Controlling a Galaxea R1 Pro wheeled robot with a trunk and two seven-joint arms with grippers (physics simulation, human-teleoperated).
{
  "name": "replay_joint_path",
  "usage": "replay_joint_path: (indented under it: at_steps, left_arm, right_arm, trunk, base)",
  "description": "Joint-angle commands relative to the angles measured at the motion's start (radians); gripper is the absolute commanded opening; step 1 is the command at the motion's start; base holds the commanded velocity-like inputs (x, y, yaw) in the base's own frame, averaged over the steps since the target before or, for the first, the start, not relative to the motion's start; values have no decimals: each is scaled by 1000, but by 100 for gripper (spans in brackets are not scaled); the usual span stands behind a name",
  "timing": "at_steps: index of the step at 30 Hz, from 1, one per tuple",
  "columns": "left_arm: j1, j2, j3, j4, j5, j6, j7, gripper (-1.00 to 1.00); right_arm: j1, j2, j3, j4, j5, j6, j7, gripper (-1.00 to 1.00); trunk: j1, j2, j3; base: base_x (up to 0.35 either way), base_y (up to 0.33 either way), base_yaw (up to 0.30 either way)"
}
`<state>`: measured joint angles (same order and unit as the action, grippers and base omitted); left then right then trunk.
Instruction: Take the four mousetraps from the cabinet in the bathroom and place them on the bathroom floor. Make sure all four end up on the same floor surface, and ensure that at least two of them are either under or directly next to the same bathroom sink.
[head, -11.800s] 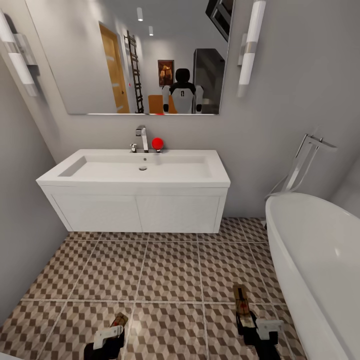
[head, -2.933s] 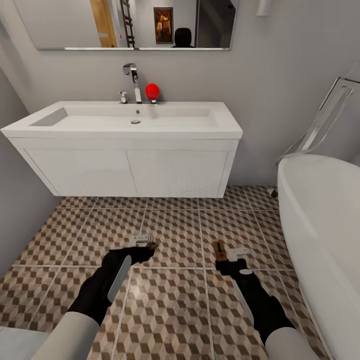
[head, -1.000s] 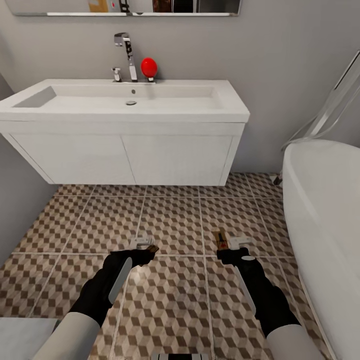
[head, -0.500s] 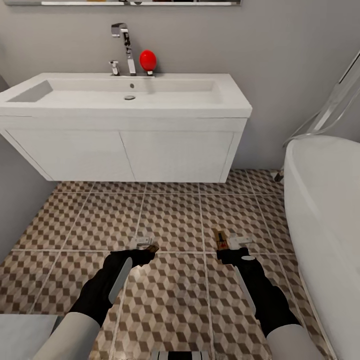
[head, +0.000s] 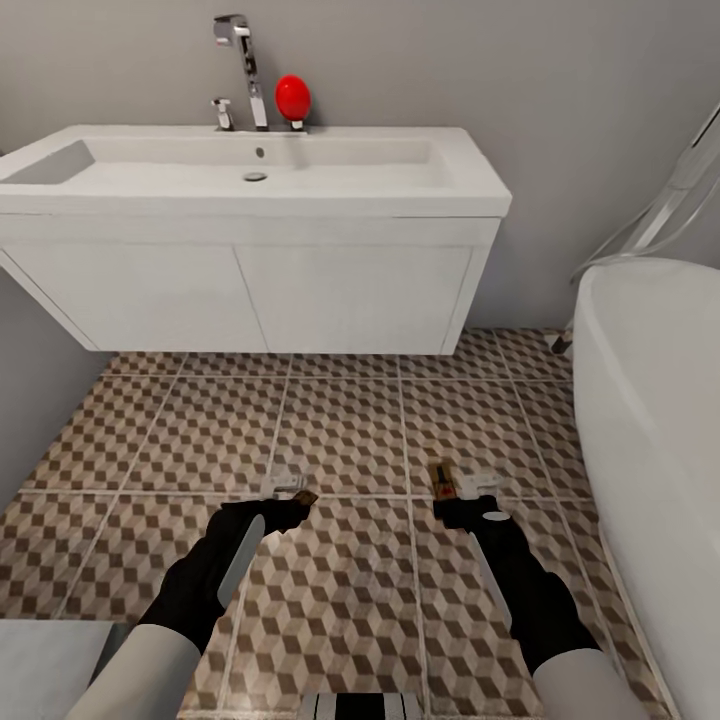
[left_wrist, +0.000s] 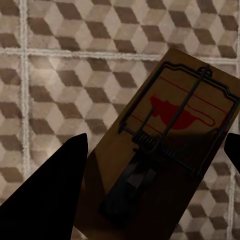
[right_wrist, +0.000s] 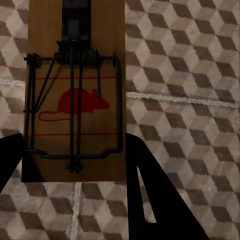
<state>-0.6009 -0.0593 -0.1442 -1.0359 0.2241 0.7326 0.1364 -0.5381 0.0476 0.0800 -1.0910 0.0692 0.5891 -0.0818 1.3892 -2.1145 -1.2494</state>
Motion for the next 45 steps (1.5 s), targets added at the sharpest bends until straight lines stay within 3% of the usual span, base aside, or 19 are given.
replay_joint_path:
  at_steps: [1, 40, 45]
  left_arm:
    - [0, 0, -2, -1, 11, 4, 9, -100]
    - [0, -1, -2, 11, 11, 4, 9, -100]
    - [0, -1, -2, 8, 11, 3, 9, -100]
  right_arm:
    - [-1, 0, 1, -1, 4, 6, -1, -100]
    - [0, 0, 2, -1, 4, 5, -1, -100]
    - [0, 0, 2, -1, 4, 4, -1, -100]
  trunk:
    - [4, -8, -6]
    - [153, -281, -190]
    - [153, -281, -198]
  base:
    - [0, 0, 0]
    - [0, 0, 0]
    - [0, 0, 0]
